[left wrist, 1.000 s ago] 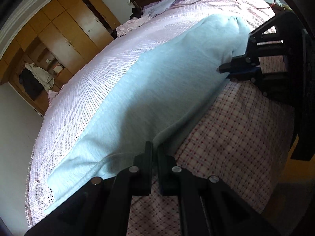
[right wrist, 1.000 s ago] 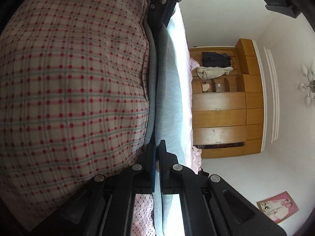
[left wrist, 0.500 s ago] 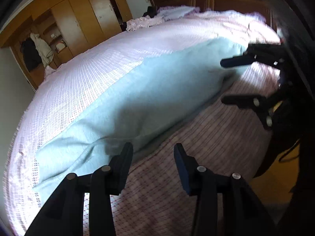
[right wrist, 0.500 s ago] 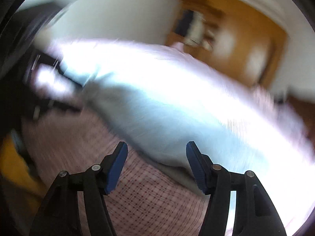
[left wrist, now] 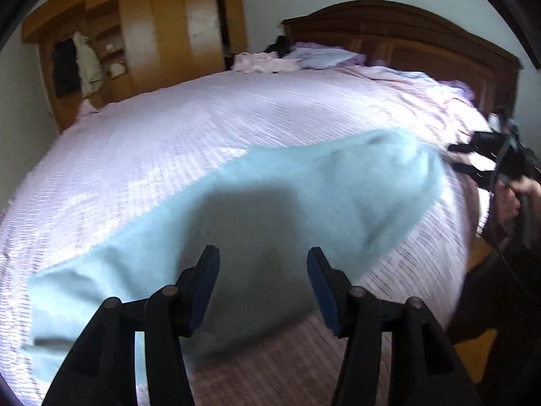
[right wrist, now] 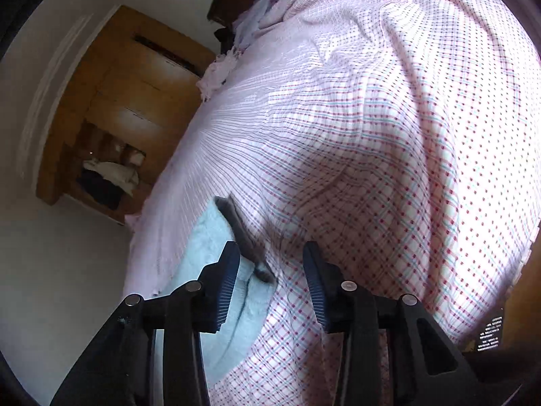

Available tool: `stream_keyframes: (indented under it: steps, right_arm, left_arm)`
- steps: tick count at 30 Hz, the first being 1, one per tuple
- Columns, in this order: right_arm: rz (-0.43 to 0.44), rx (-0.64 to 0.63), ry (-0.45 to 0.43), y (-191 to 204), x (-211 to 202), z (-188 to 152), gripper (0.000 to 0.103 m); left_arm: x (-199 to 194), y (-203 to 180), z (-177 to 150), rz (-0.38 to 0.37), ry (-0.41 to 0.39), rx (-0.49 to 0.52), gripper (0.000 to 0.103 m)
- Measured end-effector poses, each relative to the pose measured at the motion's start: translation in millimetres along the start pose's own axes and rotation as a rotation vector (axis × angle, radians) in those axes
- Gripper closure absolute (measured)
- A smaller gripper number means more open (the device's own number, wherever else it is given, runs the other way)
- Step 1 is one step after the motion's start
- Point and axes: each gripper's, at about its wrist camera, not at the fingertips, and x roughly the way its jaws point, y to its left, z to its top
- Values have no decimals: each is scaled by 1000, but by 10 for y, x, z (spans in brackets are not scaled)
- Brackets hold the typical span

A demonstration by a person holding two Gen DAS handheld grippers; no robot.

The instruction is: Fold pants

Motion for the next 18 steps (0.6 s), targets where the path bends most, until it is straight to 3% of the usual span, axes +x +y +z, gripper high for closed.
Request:
stream_keyframes:
  steps: [4,7,9,10,11,18]
  right_arm:
    - [1,-119,35,157,61,17,70]
    - [-17,-134,42,149,181,6,70]
    - [3,-108,50,137,235,16,75]
    - [6,-108,49,157,299,47,83]
    - [-18,-123,47,171,307,50,95]
    - [-56,-244,-1,338,193,-28,102]
  left_arm:
    - [57,-129,-180,-21,29,55,41]
    - [121,-213,-243,-3,19,65,44]
    - [149,-234,-273,-6,22,56,90]
    - [154,-220,-270,-14,34,40,99]
    - [165,-193,-254,-21,28,26,101]
    - [-48,-134,-167,-24,-40,13,101]
